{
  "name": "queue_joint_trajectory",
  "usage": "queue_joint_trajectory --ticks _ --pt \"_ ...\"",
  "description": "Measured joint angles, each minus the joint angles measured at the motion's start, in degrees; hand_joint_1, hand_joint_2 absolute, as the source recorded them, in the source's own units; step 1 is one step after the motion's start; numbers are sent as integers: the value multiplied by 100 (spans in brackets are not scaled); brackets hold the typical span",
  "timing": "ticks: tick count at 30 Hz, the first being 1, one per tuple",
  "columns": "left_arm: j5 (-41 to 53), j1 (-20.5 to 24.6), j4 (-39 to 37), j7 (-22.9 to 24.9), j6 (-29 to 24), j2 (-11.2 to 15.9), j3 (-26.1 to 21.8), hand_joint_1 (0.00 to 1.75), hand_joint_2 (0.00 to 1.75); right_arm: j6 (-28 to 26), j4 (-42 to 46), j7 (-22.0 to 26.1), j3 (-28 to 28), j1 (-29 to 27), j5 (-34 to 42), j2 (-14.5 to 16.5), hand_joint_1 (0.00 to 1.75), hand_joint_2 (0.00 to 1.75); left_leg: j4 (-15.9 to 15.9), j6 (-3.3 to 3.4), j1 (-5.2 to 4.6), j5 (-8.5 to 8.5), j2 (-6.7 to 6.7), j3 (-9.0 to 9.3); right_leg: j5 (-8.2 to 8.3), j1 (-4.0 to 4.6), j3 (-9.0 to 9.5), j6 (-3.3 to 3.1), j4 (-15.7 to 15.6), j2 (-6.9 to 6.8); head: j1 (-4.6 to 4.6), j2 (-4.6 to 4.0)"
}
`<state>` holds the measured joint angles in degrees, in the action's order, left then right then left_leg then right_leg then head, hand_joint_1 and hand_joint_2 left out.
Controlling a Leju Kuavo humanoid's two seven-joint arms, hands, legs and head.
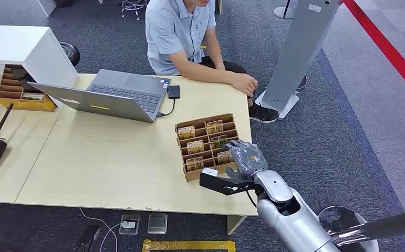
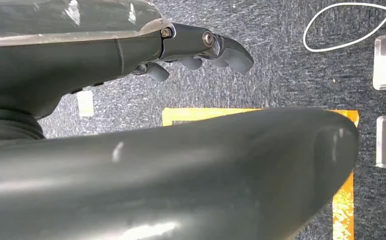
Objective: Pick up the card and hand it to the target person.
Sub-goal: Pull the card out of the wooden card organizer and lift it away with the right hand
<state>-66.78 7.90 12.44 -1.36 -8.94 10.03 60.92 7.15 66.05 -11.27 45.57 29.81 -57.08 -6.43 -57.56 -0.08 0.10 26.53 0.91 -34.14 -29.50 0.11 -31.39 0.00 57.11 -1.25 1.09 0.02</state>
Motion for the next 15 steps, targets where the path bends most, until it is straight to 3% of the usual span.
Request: queue_joint_trajectory --ticks 15 --pt "15 3 0 17 0 0 0 0 0 -39 -95 -1 11 0 8 39 77 175 0 0 0 0 0 0 0 0 0 0 0 0 1 0"
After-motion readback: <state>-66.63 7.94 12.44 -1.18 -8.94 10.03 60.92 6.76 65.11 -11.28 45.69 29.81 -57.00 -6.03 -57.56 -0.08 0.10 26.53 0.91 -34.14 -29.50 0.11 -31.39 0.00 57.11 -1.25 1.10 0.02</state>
